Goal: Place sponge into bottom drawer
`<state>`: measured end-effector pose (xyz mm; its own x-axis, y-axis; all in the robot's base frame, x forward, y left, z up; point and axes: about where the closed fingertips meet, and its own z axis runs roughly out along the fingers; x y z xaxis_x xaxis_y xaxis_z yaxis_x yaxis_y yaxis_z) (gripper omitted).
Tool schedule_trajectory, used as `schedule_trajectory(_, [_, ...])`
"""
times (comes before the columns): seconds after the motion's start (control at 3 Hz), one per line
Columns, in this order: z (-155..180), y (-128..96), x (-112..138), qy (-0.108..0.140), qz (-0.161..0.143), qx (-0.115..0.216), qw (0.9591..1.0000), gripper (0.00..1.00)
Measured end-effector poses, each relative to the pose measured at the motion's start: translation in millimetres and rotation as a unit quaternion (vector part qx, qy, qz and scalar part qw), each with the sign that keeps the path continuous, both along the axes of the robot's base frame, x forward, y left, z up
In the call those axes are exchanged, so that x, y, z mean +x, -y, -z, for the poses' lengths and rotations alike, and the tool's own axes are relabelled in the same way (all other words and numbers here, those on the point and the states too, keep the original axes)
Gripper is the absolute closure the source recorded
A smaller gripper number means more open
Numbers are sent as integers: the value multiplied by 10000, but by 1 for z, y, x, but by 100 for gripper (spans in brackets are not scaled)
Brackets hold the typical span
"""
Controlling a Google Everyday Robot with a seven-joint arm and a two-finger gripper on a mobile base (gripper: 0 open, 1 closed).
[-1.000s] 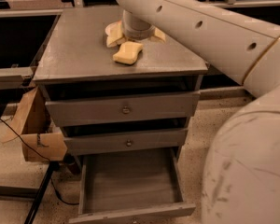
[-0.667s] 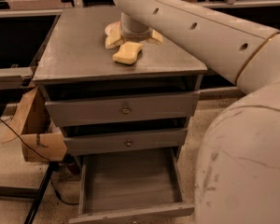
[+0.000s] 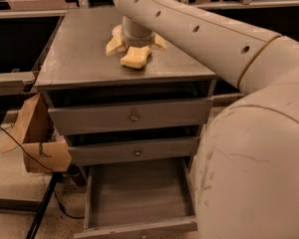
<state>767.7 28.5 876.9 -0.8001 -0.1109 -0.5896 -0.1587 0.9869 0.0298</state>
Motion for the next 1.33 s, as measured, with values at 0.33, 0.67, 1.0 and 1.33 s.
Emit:
schedule_trajectory(0.33, [11,-16,0,-137,-124,12,9998,0])
schedule_trajectory(0.67, [23,-24,2,-275,-160,39,9995,0])
schedule_trajectory(1.0, [32,-31,6,-372,-191,89,9991,0])
schedule_trajectory(1.33, [40,-31,11,-429,-93,143,9989,0])
